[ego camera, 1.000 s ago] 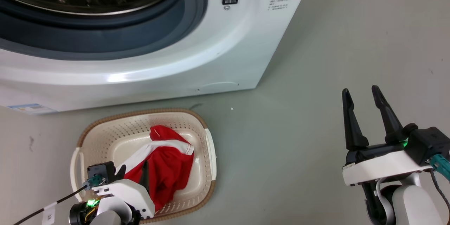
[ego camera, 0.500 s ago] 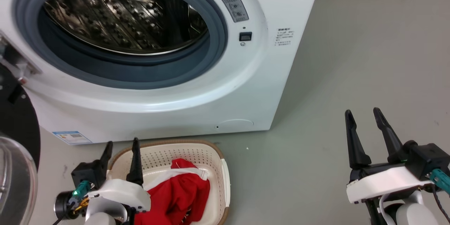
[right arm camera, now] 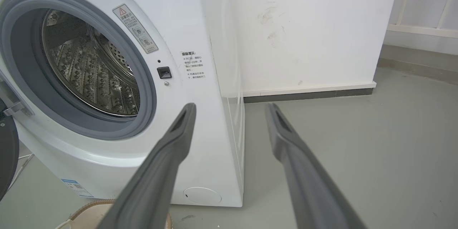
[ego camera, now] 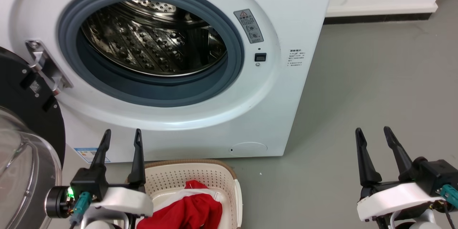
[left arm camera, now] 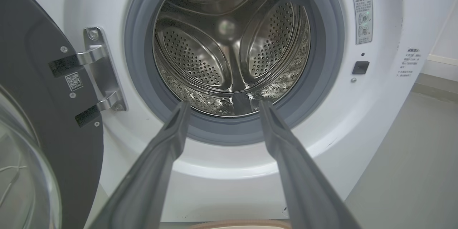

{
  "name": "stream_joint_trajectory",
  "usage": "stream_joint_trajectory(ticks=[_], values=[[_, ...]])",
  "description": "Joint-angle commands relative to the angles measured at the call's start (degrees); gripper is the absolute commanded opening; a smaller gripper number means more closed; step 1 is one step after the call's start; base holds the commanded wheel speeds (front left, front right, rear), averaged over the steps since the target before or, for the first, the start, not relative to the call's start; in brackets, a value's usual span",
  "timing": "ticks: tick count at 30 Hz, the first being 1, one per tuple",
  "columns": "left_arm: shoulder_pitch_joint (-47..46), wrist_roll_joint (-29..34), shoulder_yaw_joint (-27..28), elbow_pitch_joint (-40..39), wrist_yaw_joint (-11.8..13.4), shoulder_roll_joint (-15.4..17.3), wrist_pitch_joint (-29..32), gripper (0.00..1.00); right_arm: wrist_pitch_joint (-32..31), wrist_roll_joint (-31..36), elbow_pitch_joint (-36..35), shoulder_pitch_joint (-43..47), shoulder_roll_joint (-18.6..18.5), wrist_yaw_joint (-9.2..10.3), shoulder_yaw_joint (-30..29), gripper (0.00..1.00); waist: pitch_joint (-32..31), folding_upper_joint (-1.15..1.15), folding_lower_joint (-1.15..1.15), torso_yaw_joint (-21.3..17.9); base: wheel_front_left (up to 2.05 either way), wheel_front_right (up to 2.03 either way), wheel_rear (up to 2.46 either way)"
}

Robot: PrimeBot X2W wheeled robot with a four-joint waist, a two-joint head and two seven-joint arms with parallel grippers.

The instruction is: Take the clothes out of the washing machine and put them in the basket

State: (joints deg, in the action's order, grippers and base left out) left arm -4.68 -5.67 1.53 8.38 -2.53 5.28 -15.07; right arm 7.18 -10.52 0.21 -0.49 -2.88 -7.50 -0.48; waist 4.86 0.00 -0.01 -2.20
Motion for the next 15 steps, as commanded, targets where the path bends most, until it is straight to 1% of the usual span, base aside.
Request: stream_joint_trajectory(ticks=[1, 7, 10, 15], values=[[0.98, 0.44, -0.19, -0.43, -0.04, 0.22, -0.13, 1.0, -0.07, 0.11, -0.05, 0.69, 0.03, 0.02, -0.02, 1.0, -0.85, 0.0, 0.01, 0.42, 0.0, 0.0, 0.0], [4.76, 2.05, -0.59, -1.3, 0.91, 0.57, -0.13, 1.0, -0.47, -0.37, 0.34, 2.41, 0.03, 0.02, 0.67, 1.0, -3.73, 0.0, 0.01, 0.89, 0.0, 0.0, 0.0], [6.49, 1.68, -0.6, -1.19, 1.46, 0.19, -0.13, 1.0, -0.53, -0.42, 0.36, 3.1, 0.02, 0.02, 0.94, 1.0, -4.8, 0.0, 0.01, 0.89, 0.0, 0.0, 0.0], [6.23, 1.44, -1.52, -1.82, 1.88, -0.4, -0.13, 1.0, -0.66, -0.52, -0.1, 3.63, 0.02, 0.02, 1.2, 1.0, -5.27, 0.0, 0.01, 0.88, 0.0, 0.0, 0.0]])
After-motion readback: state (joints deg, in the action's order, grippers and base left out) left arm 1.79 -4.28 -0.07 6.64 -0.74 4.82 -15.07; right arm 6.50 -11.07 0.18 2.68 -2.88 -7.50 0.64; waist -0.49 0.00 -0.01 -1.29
